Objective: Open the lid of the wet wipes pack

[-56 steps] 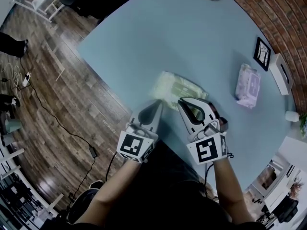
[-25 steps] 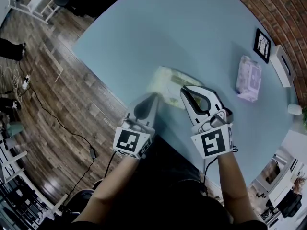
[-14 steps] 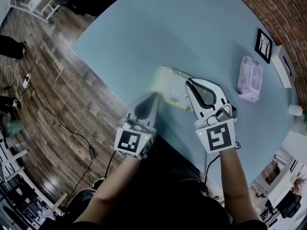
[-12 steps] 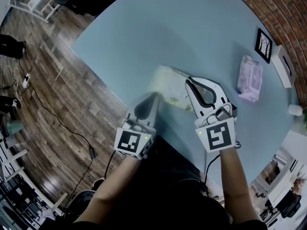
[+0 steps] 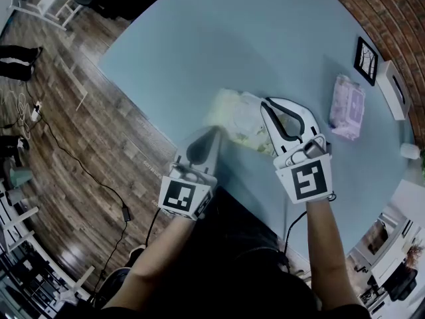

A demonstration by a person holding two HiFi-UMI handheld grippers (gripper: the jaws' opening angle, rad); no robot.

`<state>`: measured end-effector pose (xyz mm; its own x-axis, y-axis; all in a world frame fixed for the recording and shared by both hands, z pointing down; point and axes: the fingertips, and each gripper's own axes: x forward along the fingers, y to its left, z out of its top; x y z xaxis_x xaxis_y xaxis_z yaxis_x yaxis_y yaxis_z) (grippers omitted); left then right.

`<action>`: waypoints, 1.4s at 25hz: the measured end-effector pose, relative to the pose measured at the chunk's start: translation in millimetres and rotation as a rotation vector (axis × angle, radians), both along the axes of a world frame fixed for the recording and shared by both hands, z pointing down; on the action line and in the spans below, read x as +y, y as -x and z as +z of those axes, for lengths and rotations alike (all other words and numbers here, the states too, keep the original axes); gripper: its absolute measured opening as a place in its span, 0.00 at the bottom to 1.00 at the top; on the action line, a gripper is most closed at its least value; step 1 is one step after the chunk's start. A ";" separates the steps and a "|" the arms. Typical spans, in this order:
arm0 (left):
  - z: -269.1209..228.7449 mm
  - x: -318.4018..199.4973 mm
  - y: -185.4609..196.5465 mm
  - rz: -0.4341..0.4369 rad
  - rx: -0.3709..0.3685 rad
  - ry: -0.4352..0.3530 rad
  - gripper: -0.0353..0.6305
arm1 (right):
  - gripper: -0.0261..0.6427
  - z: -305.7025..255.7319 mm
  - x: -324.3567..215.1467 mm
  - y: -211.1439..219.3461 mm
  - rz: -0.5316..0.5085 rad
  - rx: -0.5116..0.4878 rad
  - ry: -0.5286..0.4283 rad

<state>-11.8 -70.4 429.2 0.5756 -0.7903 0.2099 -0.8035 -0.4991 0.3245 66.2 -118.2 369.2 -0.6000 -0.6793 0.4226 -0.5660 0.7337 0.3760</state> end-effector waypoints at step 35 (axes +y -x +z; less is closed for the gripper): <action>4.1 -16.3 3.9 0.025 -0.053 -0.011 0.07 | 0.12 29.5 -42.8 -20.4 0.113 -0.078 0.088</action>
